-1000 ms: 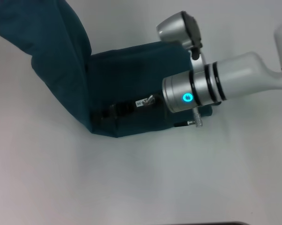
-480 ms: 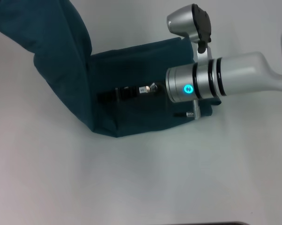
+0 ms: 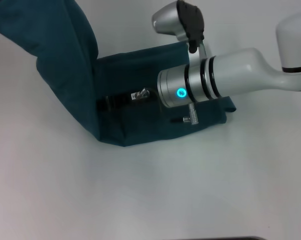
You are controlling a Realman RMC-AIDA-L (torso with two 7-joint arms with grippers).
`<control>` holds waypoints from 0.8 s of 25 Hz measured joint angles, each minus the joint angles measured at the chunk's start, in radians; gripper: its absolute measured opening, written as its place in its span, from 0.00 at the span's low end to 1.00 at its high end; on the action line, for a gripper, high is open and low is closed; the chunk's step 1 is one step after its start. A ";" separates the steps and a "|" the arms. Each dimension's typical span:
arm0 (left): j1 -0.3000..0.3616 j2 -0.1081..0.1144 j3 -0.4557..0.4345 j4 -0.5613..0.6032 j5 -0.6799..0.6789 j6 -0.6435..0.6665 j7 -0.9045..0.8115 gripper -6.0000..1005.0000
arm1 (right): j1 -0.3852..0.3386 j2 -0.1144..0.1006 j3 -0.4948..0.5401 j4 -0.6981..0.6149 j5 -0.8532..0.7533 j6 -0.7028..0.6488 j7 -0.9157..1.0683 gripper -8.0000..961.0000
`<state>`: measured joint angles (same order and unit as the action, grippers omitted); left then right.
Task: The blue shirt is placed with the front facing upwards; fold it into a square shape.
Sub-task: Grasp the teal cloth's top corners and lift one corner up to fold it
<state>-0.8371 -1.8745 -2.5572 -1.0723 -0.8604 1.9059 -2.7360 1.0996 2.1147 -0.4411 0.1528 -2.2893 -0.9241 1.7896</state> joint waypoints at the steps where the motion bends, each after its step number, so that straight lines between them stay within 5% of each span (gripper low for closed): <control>1: 0.000 0.000 0.000 0.000 0.000 0.000 0.000 0.06 | 0.006 0.000 0.002 0.009 -0.015 0.017 0.005 0.02; 8: 0.003 -0.002 0.000 0.002 0.000 -0.007 0.003 0.06 | 0.039 0.004 0.018 0.046 -0.102 0.073 0.028 0.02; 20: 0.002 -0.002 0.000 0.024 0.000 -0.025 0.010 0.06 | 0.038 0.001 0.039 0.044 -0.160 -0.055 0.020 0.02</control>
<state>-0.8349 -1.8763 -2.5571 -1.0483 -0.8608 1.8808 -2.7261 1.1372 2.1157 -0.4024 0.1964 -2.4489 -0.9795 1.8096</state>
